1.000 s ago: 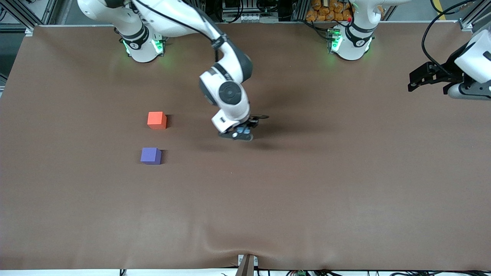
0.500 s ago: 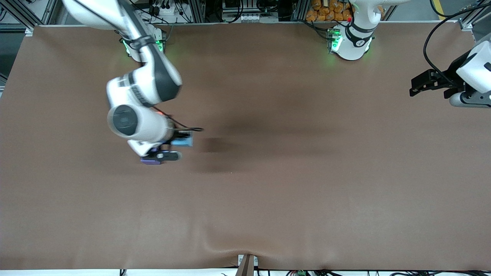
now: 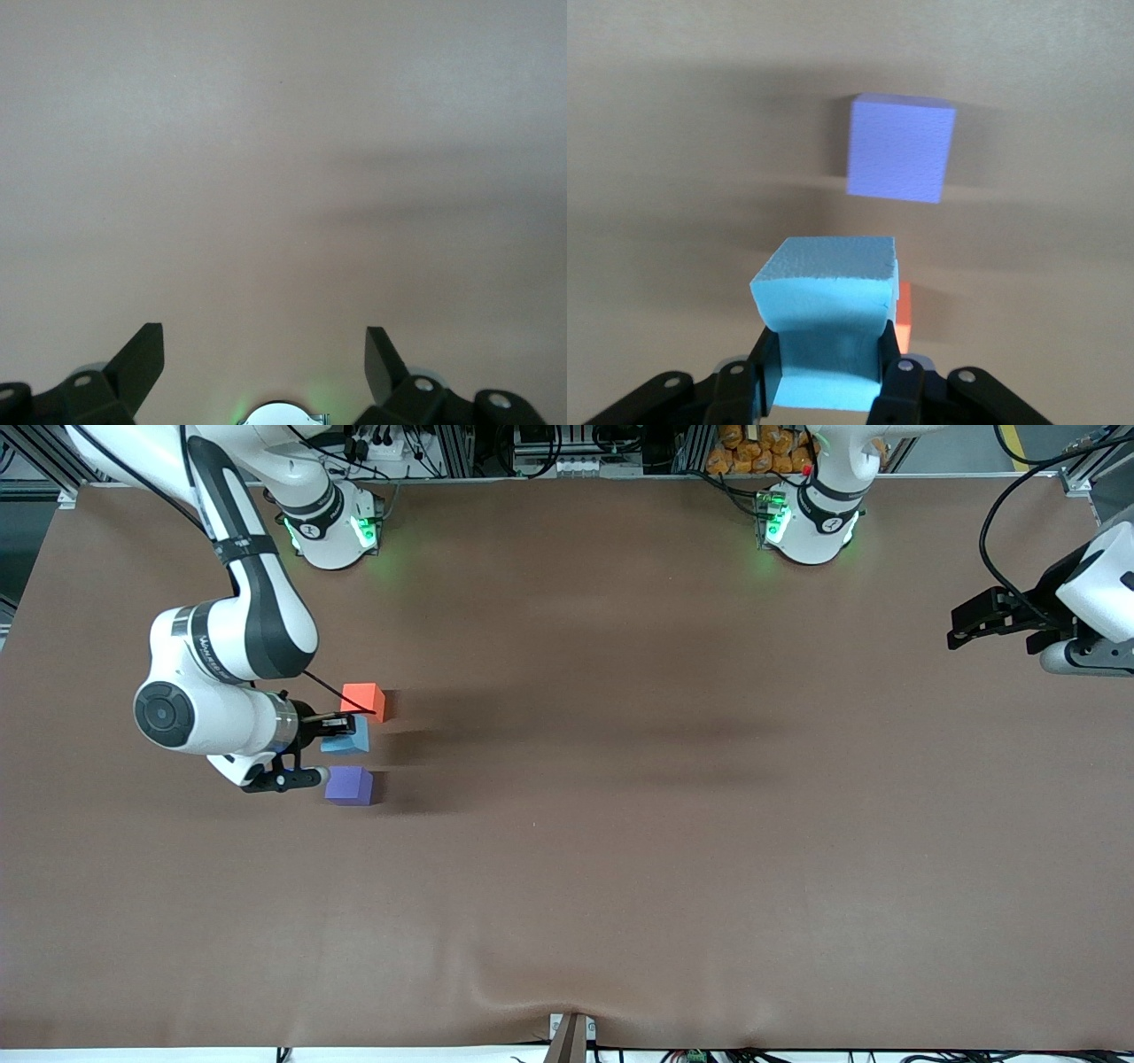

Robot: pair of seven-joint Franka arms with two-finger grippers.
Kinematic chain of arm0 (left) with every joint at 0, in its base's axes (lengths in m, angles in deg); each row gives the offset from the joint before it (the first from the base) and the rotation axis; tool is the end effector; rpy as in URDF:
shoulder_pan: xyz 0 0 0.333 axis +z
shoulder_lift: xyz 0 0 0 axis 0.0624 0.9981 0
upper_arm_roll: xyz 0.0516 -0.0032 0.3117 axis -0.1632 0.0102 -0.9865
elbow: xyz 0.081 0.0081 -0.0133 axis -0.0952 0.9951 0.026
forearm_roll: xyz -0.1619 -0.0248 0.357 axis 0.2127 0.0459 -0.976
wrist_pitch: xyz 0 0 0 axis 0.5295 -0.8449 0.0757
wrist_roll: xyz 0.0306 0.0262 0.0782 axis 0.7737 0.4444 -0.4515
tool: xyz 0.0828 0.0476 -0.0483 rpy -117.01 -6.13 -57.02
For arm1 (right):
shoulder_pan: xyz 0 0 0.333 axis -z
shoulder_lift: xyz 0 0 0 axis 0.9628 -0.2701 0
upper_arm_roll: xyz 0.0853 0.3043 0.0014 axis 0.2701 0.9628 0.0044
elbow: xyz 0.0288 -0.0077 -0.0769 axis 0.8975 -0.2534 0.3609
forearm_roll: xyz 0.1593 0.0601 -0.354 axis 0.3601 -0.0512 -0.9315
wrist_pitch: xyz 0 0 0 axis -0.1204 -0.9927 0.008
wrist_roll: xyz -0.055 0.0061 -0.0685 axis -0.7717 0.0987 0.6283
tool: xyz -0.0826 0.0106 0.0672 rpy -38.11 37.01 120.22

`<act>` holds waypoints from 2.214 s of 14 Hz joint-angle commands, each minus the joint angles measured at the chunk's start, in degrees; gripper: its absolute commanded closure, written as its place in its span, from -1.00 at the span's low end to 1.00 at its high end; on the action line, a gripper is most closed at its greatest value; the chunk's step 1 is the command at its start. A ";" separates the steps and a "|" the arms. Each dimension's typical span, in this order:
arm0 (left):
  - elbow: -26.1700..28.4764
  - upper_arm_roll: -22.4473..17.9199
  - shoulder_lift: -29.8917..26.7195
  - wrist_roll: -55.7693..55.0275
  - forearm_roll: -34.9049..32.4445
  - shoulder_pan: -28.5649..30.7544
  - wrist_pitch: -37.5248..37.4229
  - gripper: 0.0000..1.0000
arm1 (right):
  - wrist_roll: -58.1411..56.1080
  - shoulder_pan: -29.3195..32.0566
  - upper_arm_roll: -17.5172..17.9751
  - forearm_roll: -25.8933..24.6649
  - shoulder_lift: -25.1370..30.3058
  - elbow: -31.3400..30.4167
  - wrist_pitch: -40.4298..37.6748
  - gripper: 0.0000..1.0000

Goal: Place blue block between orange and purple blocks
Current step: 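Lower the blue block between the orange and purple blocks, open the right gripper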

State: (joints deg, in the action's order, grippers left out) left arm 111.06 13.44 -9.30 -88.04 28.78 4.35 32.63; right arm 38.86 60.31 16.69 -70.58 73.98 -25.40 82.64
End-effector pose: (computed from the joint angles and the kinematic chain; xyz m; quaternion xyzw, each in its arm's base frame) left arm 0.5423 -0.0362 0.6204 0.9983 -0.0310 -0.0483 0.0122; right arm 0.5619 0.1085 0.3131 -0.9866 -0.0425 0.1450 0.0614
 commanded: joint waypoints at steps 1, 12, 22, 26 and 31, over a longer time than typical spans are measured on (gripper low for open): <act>-0.87 0.29 -0.11 0.75 0.20 0.45 -0.24 -1.00 | -1.78 1.01 1.13 -0.89 3.46 -8.22 6.94 1.00; -1.22 0.82 0.07 -0.22 -2.97 0.02 0.91 -1.00 | -1.70 1.89 1.13 -0.72 1.01 -12.72 16.18 1.00; -1.93 0.29 4.45 2.42 -3.84 2.65 0.91 -1.00 | -0.91 1.01 1.30 -0.28 -1.63 -14.91 22.16 1.00; -4.12 0.11 6.57 2.59 -4.02 3.00 1.08 -1.00 | -0.91 0.57 1.39 -0.28 -1.90 -15.09 22.69 1.00; -4.39 -0.24 6.14 3.47 -3.49 3.97 1.17 -1.00 | -0.82 0.13 1.39 0.77 -2.60 -15.09 23.22 1.00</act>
State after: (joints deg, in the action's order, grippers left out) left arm 107.77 12.95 -3.02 -85.51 25.77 8.23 34.23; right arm 38.19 60.73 17.77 -70.57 71.49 -39.34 103.83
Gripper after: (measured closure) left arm 0.000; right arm 0.533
